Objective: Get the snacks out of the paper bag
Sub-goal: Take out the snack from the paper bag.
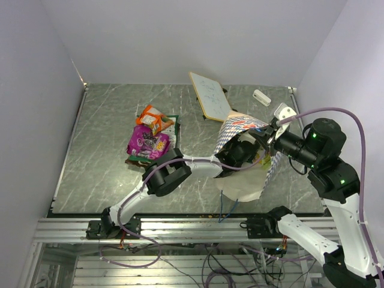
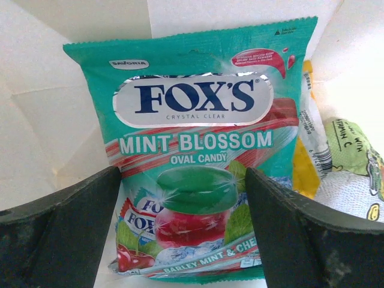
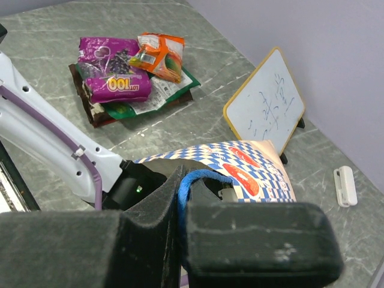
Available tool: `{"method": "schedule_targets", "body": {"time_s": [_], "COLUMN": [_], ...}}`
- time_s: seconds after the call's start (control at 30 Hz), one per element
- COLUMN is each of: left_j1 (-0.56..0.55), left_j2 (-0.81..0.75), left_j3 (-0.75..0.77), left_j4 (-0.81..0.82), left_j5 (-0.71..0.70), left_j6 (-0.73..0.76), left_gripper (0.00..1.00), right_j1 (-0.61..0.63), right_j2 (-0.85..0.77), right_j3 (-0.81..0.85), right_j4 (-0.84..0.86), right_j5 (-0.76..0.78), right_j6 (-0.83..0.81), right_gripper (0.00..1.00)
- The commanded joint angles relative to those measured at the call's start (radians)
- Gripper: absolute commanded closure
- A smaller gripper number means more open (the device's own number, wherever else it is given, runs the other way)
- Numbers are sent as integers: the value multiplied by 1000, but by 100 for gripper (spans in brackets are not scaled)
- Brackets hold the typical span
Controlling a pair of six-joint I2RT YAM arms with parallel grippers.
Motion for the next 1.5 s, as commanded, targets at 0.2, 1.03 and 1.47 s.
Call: {"method": "schedule_targets", "body": {"time_s": [0.2, 1.03, 1.47], "left_j1": [55, -114, -149], "left_j2": [-33, -505, -786], "left_j3": [-29, -318, -423], "left_j4": [-117, -293, -410], "left_j5": [243, 387, 554], "left_j6": [-81, -146, -67], "left_gripper": [51, 93, 93], "right_j1": [0, 1, 0], "right_j2": [-19, -67, -95], "right_j3": [11, -90, -118], "right_j4": [40, 125, 176], "right_j5": [0, 107, 255], "right_j6": [-9, -58, -40], "right_gripper": [100, 100, 100]}}
